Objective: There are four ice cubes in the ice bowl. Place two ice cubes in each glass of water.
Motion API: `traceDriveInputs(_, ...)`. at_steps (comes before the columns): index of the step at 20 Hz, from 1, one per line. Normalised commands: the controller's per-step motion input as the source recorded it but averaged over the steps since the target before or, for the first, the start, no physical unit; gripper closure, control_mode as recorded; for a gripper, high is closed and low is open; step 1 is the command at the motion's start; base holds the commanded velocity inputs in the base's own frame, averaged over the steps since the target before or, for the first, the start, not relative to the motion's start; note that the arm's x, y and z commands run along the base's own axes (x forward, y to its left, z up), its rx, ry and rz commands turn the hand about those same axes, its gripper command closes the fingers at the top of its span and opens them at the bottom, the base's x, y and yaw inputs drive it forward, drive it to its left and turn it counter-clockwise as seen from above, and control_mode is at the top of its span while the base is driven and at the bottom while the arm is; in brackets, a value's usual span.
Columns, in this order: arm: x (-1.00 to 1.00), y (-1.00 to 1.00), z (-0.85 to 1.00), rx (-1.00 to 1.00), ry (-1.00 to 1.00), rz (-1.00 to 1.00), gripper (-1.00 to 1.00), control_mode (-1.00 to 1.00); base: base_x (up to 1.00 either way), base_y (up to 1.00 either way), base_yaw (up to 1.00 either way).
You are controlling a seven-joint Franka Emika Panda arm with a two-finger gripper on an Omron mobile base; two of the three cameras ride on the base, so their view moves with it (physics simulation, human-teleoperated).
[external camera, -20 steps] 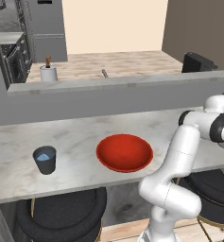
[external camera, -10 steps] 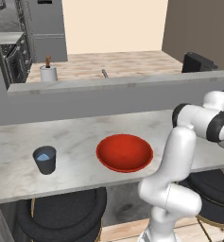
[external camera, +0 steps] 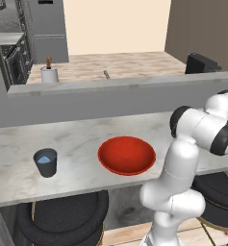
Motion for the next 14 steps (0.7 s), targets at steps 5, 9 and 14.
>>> traceDriveInputs(5, -0.66, 0.65, 0.87, -0.39, 0.24, 0.15, -1.0, -1.0, 0.0, 0.0, 0.0)
traceDriveInputs(9, -1.0, 0.84, 0.67, -0.45, 0.47, 0.23, -1.0, -1.0, 0.0, 0.0, 0.0)
traceDriveInputs(14, -0.94, 1.0, 0.36, -0.23, 0.44, 0.21, -1.0, -1.0, 0.0, 0.0, 0.0)
